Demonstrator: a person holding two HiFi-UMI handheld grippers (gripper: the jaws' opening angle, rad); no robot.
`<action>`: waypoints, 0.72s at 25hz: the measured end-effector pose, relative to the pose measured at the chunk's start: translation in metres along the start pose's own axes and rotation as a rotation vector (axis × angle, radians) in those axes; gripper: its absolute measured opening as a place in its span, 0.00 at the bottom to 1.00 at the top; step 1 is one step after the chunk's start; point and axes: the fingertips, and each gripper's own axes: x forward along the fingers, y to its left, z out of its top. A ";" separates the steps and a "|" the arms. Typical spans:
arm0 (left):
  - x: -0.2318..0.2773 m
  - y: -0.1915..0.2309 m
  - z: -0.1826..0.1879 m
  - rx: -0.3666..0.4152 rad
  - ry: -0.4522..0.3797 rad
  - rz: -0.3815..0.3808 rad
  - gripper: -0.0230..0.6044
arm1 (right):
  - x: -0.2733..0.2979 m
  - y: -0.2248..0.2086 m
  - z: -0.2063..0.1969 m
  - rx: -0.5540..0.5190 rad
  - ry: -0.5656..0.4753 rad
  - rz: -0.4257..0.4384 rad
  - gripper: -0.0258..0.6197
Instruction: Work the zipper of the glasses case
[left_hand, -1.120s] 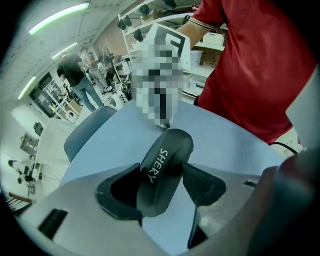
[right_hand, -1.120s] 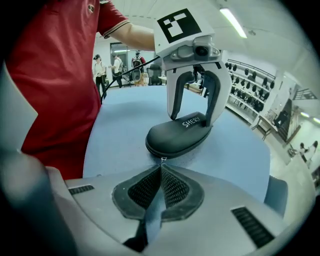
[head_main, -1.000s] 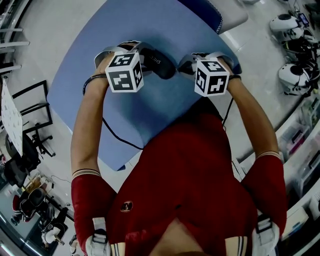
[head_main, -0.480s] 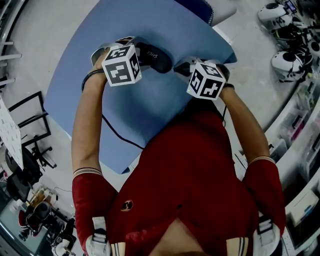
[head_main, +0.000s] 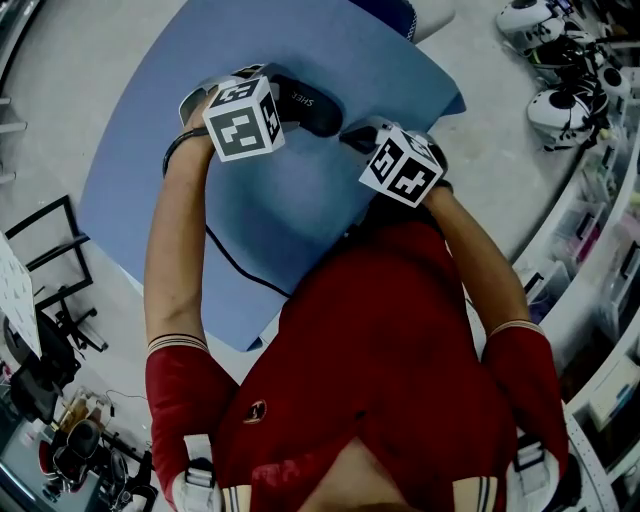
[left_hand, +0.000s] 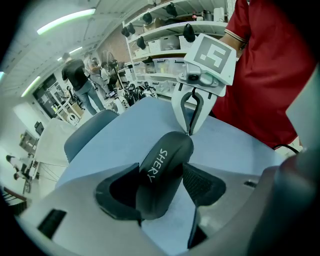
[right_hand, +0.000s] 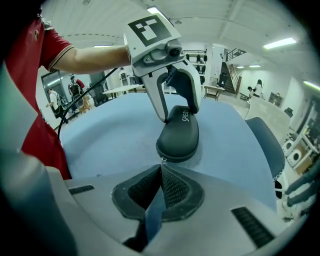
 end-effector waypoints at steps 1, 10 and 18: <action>0.000 0.000 0.001 0.000 -0.004 0.002 0.45 | 0.000 0.002 0.001 0.006 0.001 -0.006 0.04; -0.003 -0.001 0.002 -0.009 -0.029 0.002 0.45 | 0.005 0.013 0.008 0.108 0.002 -0.042 0.04; -0.004 0.000 -0.001 -0.019 -0.032 0.003 0.45 | 0.016 0.017 0.021 0.237 -0.022 -0.078 0.04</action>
